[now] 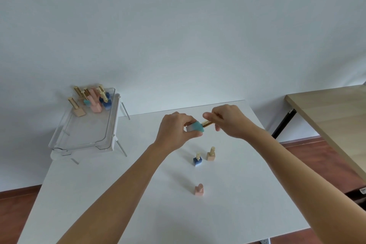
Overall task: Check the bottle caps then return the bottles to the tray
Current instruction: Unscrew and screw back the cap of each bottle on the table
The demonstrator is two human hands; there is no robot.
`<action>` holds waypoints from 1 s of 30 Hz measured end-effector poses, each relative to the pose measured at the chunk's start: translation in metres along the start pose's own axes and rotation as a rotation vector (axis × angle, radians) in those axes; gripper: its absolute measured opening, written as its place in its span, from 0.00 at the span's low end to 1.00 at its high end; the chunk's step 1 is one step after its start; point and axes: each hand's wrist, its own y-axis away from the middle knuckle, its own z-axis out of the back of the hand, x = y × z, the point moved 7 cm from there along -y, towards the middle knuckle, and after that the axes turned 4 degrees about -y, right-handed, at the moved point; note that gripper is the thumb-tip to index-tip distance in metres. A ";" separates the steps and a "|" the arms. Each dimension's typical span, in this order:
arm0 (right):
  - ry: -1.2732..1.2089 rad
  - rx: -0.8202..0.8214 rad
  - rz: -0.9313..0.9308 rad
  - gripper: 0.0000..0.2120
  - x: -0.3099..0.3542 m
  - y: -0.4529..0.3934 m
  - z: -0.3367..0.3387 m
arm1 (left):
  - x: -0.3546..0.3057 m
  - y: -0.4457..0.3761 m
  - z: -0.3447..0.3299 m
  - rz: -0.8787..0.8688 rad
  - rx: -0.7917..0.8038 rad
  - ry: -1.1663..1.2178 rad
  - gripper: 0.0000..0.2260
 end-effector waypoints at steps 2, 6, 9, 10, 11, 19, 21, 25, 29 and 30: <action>0.007 0.037 0.074 0.08 0.001 0.005 0.004 | 0.004 0.000 0.000 0.028 -0.003 0.015 0.13; -0.006 -0.008 0.104 0.08 0.000 0.007 0.005 | 0.007 0.002 -0.001 0.035 -0.004 0.029 0.13; -0.019 -0.015 -0.043 0.25 -0.009 0.004 -0.002 | 0.003 0.002 -0.002 0.014 -0.003 0.000 0.13; -0.016 -0.009 -0.077 0.27 -0.011 0.005 -0.003 | 0.003 0.001 -0.003 0.010 -0.001 -0.010 0.14; 0.000 0.005 -0.090 0.27 -0.013 0.006 -0.003 | 0.003 0.001 -0.004 0.012 0.003 -0.015 0.14; -0.003 -0.034 0.118 0.03 -0.002 0.013 0.006 | 0.007 0.001 -0.008 0.037 0.013 0.026 0.13; -0.002 -0.052 0.023 0.18 -0.007 0.011 0.001 | 0.005 0.001 -0.008 0.025 0.012 0.024 0.13; 0.024 -0.042 0.006 0.16 -0.011 0.016 0.002 | 0.006 0.001 -0.011 0.033 0.029 0.010 0.14; 0.048 -0.041 0.128 0.08 -0.002 0.022 0.003 | 0.010 0.003 -0.015 0.063 0.041 0.040 0.14; 0.030 -0.058 0.124 0.05 -0.001 0.023 0.003 | 0.010 0.003 -0.016 0.061 0.043 0.050 0.13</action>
